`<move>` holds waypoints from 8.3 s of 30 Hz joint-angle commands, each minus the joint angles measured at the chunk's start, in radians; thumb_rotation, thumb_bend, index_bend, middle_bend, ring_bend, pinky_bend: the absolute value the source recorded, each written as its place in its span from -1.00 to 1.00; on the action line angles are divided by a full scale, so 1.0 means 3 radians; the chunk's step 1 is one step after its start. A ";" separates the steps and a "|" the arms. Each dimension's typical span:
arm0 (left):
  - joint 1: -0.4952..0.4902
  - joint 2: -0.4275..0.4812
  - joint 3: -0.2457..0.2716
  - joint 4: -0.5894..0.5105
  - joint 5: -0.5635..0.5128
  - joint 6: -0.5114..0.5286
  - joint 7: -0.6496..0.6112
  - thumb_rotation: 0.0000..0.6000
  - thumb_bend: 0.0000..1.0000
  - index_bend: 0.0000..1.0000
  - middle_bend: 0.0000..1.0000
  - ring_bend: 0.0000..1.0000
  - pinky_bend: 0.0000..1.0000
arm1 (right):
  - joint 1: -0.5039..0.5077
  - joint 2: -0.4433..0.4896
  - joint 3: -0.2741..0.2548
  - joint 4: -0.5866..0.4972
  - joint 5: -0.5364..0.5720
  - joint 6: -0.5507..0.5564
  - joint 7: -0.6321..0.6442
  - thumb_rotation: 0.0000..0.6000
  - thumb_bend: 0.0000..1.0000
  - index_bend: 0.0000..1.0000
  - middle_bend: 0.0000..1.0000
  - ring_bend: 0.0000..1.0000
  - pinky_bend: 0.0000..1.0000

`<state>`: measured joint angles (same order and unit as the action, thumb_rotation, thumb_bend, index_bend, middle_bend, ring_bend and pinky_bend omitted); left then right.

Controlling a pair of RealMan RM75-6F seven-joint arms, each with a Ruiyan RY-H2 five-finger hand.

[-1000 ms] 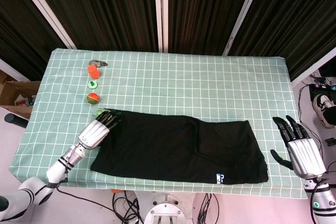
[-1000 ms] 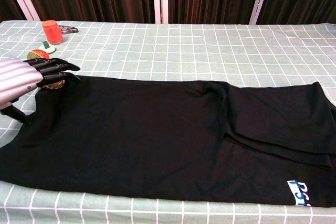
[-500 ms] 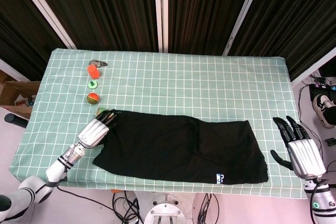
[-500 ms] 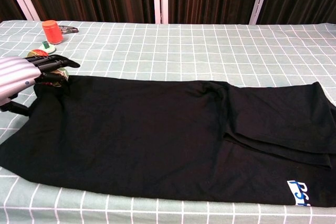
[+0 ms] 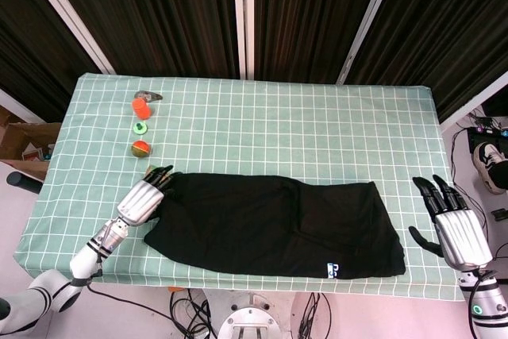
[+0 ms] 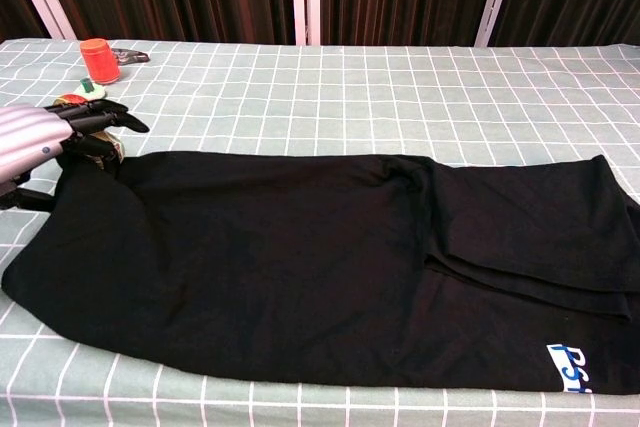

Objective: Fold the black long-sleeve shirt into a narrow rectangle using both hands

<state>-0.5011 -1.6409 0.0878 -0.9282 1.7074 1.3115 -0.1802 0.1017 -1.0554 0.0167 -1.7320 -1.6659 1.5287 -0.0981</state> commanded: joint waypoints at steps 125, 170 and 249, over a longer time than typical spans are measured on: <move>-0.0371 0.1151 -0.0307 -0.3288 -0.2115 -0.0096 0.2046 1.00 -0.97 -0.77 -0.83 -0.98 -0.72 | 0.1597 -0.0708 0.0429 -0.0082 0.0213 -0.2268 0.0075 1.00 0.56 -0.81 -0.53 -0.85 -0.53; 0.0057 0.0978 -0.0441 -0.2935 -0.1782 -0.0317 0.1714 1.00 -0.97 -0.77 -0.83 -0.98 -0.72 | 0.1462 -0.0598 -0.0771 -0.0041 -0.0101 -0.1717 -0.0224 1.00 0.50 -0.76 -0.50 -0.64 -0.50; -0.0349 -0.0312 -0.0042 -0.0158 0.0302 -0.0015 0.0474 1.00 -0.90 -0.54 -0.79 -0.98 -0.71 | 0.0560 -0.0013 -0.0531 0.0167 -0.0552 0.0111 0.0513 1.00 0.33 -0.59 -0.46 -0.59 -0.41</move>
<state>-0.5847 -1.6856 0.0539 -1.0312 1.7550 1.2768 0.0048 0.2705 -1.0596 -0.1442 -1.6805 -1.8327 1.5640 0.0555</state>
